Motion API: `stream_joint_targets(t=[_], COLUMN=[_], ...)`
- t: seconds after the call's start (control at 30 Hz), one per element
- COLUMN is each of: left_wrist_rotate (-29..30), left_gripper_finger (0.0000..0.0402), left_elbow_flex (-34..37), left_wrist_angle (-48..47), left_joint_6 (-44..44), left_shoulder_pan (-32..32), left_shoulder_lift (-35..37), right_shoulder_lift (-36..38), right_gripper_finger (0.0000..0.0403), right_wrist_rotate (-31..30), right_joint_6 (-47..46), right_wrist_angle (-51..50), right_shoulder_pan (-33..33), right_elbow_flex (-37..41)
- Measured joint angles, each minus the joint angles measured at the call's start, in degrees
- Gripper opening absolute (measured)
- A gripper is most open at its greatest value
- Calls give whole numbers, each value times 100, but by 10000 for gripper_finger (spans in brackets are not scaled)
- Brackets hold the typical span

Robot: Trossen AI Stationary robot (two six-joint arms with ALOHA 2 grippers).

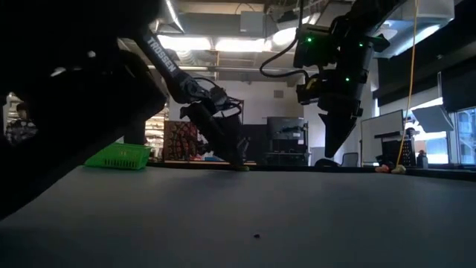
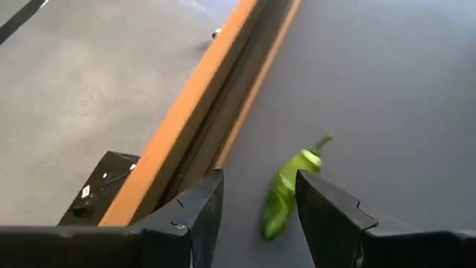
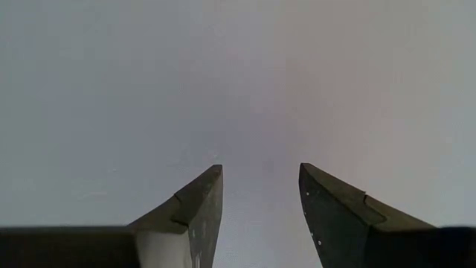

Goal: Sort produce into baskets
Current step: Put the green chili pepper into the yellow bin

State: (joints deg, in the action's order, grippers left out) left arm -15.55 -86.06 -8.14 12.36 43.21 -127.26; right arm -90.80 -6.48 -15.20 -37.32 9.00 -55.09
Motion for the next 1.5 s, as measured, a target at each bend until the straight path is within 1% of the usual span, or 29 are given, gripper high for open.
stream_joint_targets(t=[0.07, 0.17, 0.3, 0.43, 0.5, 0.63, 0.87, 0.93, 1.13, 1.27, 1.37, 1.5], left_wrist_rotate=[0, 33, 341, 385, 393, 497, 533, 603, 1068, 1179, 1202, 1198], left_gripper_finger=[161, 140, 92, 32, 12, 17, 13, 13, 22, 20, 18, 22], left_elbow_flex=[0, 2, 2, 2, 2, 7, 4, 7, 4, 4, 4, 4], left_wrist_angle=[-152, -470, -491, -490, -487, -660, -1436, -1783, -2976, -3896, -4545, -5155], left_joint_6=[303, 930, 1378, 1657, 1716, 1632, 1259, 1180, 838, 324, -329, -1329], left_shoulder_pan=[-40, -139, -256, -289, -285, -284, -472, -576, -1026, -1430, -1808, -2460], left_shoulder_lift=[0, 0, 0, 0, 1, 155, 1028, 1341, 2489, 3293, 3826, 4396], right_shoulder_lift=[0, 0, 0, 0, 0, 0, 0, 0, 0, 0, 0, 0], right_gripper_finger=[177, 177, 177, 177, 177, 177, 177, 177, 177, 177, 177, 177], right_wrist_rotate=[1, 2, 2, 2, 2, 2, 2, 2, -2, -4, -2, -2], right_joint_6=[0, 0, 0, 1, 2, 39, 202, 254, 437, 543, 654, 802], right_wrist_angle=[0, -3, -3, -3, -3, -3, 36, 30, 62, 152, 143, 144], right_shoulder_pan=[-3, -5, -5, -5, -5, -5, -5, -5, -5, -5, -5, -3], right_elbow_flex=[0, 0, 0, 0, 2, 2, 2, 2, 2, 2, 2, 2])
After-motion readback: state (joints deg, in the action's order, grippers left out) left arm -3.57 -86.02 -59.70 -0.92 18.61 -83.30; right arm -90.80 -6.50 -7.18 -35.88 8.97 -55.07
